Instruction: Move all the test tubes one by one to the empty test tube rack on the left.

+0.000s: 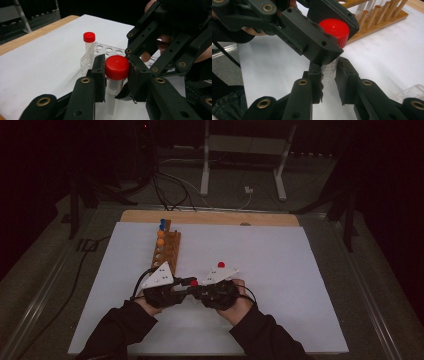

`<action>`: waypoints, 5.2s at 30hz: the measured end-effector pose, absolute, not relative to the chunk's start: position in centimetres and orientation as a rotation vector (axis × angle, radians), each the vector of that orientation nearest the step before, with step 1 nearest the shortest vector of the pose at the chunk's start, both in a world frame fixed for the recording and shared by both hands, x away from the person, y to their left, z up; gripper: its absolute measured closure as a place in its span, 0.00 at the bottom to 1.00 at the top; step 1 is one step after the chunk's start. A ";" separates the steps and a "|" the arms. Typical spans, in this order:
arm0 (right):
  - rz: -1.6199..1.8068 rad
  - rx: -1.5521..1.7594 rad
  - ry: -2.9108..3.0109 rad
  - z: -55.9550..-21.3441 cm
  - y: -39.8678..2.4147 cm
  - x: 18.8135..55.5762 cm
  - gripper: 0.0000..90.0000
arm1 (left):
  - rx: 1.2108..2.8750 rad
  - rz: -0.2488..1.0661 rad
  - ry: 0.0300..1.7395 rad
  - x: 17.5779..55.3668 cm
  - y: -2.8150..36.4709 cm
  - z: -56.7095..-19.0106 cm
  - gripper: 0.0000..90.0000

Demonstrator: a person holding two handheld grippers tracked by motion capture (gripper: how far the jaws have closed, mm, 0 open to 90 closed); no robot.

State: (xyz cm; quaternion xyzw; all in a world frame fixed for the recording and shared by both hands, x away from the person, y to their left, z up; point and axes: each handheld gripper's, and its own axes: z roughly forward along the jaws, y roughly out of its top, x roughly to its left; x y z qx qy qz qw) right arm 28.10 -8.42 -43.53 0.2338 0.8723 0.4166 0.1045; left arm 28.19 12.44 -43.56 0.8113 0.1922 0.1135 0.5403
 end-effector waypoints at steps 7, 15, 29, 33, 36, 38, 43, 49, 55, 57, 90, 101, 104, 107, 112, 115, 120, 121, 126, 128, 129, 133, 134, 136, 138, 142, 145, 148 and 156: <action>1.244 0.694 2.567 -43.5 -8.4 28.1 0.84 | 1.930 0.269 0.449 28.3 12.6 -43.4 0.79; 1.265 0.707 2.551 -43.2 -8.6 28.2 0.78 | 1.927 0.265 0.447 28.5 12.9 -42.9 0.79; 1.318 0.758 2.419 -41.4 -11.8 28.1 0.48 | 1.926 0.302 0.486 29.0 14.0 -41.5 0.79; 1.362 0.776 2.384 -40.8 -13.1 27.8 0.38 | 1.919 0.319 0.501 29.3 14.5 -40.8 0.79; 1.385 0.785 2.365 -40.5 -13.8 27.6 0.29 | 1.911 0.333 0.520 29.5 15.1 -40.1 0.79; 1.399 0.782 2.361 -40.3 -14.2 27.5 0.23 | 1.910 0.359 0.528 29.5 15.5 -39.6 0.79; 1.410 0.794 2.342 -40.2 -14.9 27.3 0.16 | 1.898 0.408 0.562 30.0 16.7 -38.2 0.79; 1.414 0.832 2.318 -40.3 -15.7 27.3 0.01 | 1.879 0.469 0.618 31.1 18.4 -37.0 0.79; 1.452 0.832 2.310 -40.3 -16.2 27.3 0.00 | 1.858 0.525 0.678 32.3 19.8 -36.4 0.79; 1.461 0.832 2.308 -40.3 -16.2 27.3 0.00 | 1.854 0.549 0.699 32.8 20.1 -36.4 0.79; 1.472 0.824 2.313 -40.6 -16.6 27.2 0.00 | 1.809 0.564 0.940 37.4 21.1 -44.2 0.79; 1.474 0.818 2.319 -40.6 -16.7 27.2 0.00 | 1.836 0.564 0.946 37.5 20.8 -45.2 0.79; 1.478 0.817 2.319 -40.5 -16.7 27.2 0.00 | 1.840 0.550 0.952 37.6 20.8 -45.1 0.79; 1.486 0.815 2.314 -40.3 -16.8 27.2 0.00 | 1.852 0.543 0.944 37.5 20.9 -45.0 0.78; 1.474 0.819 2.293 -39.9 -17.2 27.4 0.00 | 1.861 0.551 0.942 36.8 20.7 -44.5 0.49; 1.476 0.824 2.292 -39.7 -17.6 27.7 0.00 | 1.859 0.540 0.924 35.9 20.5 -43.9 0.29; 1.478 0.841 2.304 -39.9 -18.1 28.5 0.06 | 1.867 0.529 0.877 33.8 20.1 -43.1 0.12; 1.474 0.851 2.303 -40.1 -18.2 28.7 0.08 | 1.876 0.527 0.864 33.4 20.1 -42.9 0.10; 1.413 0.906 2.321 -41.5 -18.1 29.7 0.16 | 1.890 0.503 0.815 31.7 19.7 -42.7 0.03; 1.378 0.927 2.336 -42.3 -17.9 30.1 0.18 | 1.887 0.494 0.798 31.2 19.7 -42.7 0.02; 1.369 0.932 2.341 -42.5 -17.9 30.3 0.20 | 1.886 0.494 0.795 31.0 19.7 -42.8 0.02; 1.325 0.957 2.373 -43.8 -17.5 31.4 0.39 | 1.882 0.492 0.782 30.4 19.8 -42.9 0.02; 1.302 0.967 2.376 -44.2 -17.4 31.6 0.44 | 1.882 0.495 0.784 30.3 19.8 -42.9 0.02; 1.303 0.980 2.382 -44.5 -17.2 32.0 0.50 | 1.876 0.494 0.784 30.2 19.9 -43.0 0.02; 1.283 0.994 2.388 -44.8 -16.8 32.5 0.55 | 1.876 0.496 0.780 30.1 20.0 -43.0 0.02; 1.247 1.006 2.407 -45.2 -16.1 33.2 0.64 | 1.874 0.496 0.779 30.1 20.0 -43.0 0.02; 1.224 1.022 2.407 -45.5 -15.6 33.7 0.68 | 1.879 0.496 0.781 30.1 20.0 -43.1 0.02; 1.201 1.021 2.416 -45.9 -15.2 34.1 0.72 | 1.882 0.493 0.782 30.1 19.9 -43.2 0.02; 1.172 0.997 2.408 -46.3 -14.6 34.1 0.83 | 1.886 0.491 0.786 30.2 20.0 -43.2 0.02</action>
